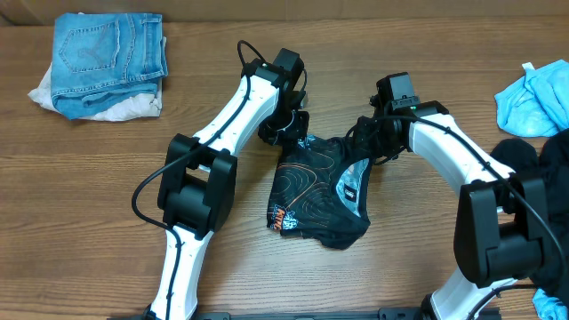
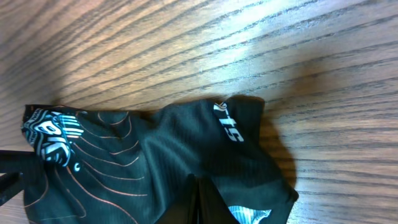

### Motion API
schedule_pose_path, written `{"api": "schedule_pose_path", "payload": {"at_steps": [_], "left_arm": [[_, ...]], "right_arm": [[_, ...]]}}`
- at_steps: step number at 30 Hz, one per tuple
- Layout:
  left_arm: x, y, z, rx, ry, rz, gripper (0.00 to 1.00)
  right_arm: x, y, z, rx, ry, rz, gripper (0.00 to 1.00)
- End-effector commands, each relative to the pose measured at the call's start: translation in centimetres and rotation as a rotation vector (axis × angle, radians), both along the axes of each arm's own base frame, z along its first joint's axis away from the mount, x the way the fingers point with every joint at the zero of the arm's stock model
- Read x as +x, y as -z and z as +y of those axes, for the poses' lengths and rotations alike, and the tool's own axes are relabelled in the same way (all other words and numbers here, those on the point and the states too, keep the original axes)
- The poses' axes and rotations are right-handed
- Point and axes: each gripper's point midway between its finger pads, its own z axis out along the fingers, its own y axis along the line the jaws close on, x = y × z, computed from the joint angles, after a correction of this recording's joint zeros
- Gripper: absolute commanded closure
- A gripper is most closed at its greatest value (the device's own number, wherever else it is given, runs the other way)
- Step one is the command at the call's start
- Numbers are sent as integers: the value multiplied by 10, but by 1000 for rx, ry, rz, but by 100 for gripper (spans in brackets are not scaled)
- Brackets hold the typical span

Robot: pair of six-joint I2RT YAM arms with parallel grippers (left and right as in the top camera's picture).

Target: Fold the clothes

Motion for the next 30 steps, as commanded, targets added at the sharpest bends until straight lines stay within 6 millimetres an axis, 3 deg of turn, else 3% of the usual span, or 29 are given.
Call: {"api": "schedule_pose_path", "payload": {"at_steps": [1, 7, 11, 14, 21, 23, 28, 30], "left_arm": [[3, 6, 0, 12, -16, -4, 96], [4, 6, 0, 16, -14, -10, 95], [8, 9, 12, 73, -34, -26, 87], [10, 10, 22, 110, -42, -32, 87], [18, 9, 36, 184, -45, -73, 82], [19, 6, 36, 185, -45, -78, 77], [26, -15, 36, 193, -49, -103, 70], [27, -28, 37, 200, -49, -106, 69]], "right_arm": [[1, 12, 3, 9, -4, 28, 96], [-4, 34, 3, 11, -3, 84, 96], [-4, 43, -4, 7, 17, 108, 96], [-3, 50, -15, -18, 40, 120, 96], [5, 38, -26, -39, 57, 115, 96], [8, 27, -26, -45, 41, 107, 89], [20, -14, -30, -75, 32, 81, 54], [21, -35, -30, -80, 30, 83, 48]]}}
